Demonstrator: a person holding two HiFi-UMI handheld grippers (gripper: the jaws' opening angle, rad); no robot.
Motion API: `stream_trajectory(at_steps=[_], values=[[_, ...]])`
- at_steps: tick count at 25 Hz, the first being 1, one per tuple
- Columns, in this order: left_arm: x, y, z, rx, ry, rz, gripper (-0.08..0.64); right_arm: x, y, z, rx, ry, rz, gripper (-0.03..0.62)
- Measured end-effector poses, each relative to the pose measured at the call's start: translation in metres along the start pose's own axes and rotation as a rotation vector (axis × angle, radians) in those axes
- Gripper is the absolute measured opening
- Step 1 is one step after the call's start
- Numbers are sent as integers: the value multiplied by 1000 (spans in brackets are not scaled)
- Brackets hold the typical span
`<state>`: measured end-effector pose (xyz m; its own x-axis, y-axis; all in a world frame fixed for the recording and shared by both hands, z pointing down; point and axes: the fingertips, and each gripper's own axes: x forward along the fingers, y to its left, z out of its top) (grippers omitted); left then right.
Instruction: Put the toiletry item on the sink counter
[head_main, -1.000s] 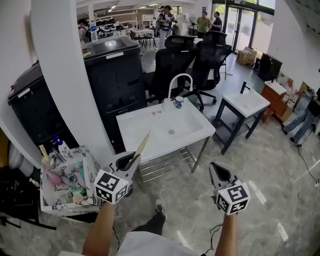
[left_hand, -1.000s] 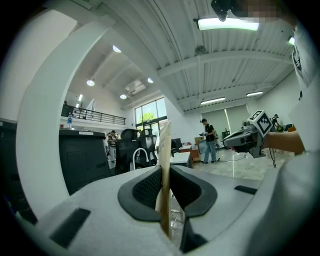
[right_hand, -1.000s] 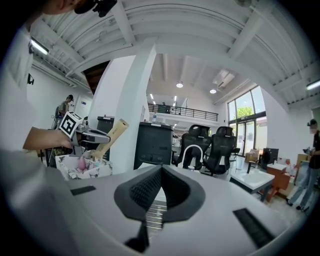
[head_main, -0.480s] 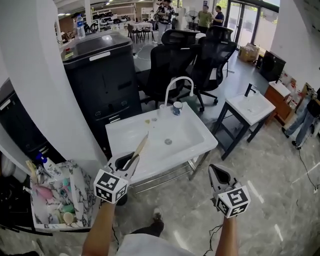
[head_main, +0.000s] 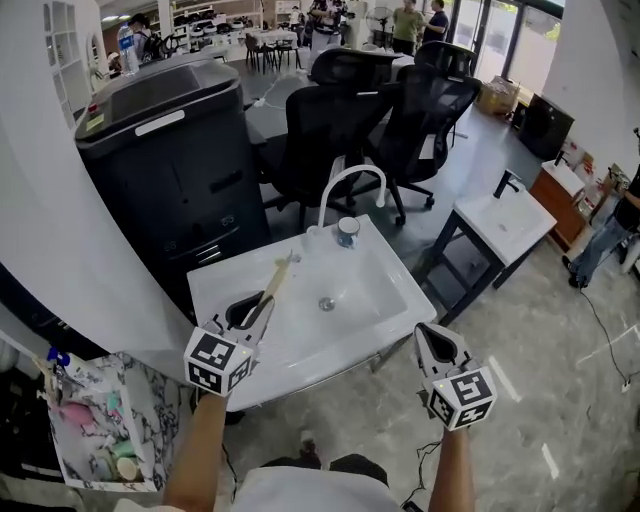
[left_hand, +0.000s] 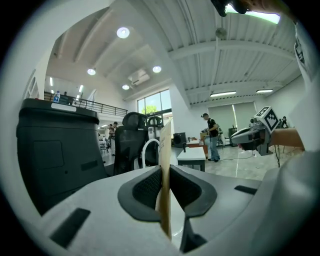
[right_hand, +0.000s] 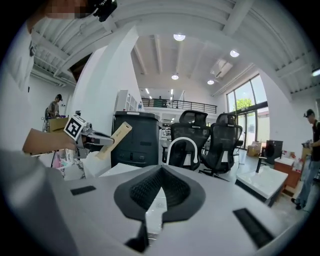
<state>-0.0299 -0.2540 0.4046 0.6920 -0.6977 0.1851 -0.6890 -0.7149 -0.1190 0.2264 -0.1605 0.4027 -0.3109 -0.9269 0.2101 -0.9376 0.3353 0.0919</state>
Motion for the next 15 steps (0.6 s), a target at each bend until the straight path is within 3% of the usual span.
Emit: stream_trajectory(at_steps=[7, 15], values=[[45, 18, -21, 14, 88, 4, 44, 41, -33, -9, 29, 43, 17, -3], [108, 49, -66, 79, 271, 18, 44, 121, -64, -30, 42, 101, 123, -3]])
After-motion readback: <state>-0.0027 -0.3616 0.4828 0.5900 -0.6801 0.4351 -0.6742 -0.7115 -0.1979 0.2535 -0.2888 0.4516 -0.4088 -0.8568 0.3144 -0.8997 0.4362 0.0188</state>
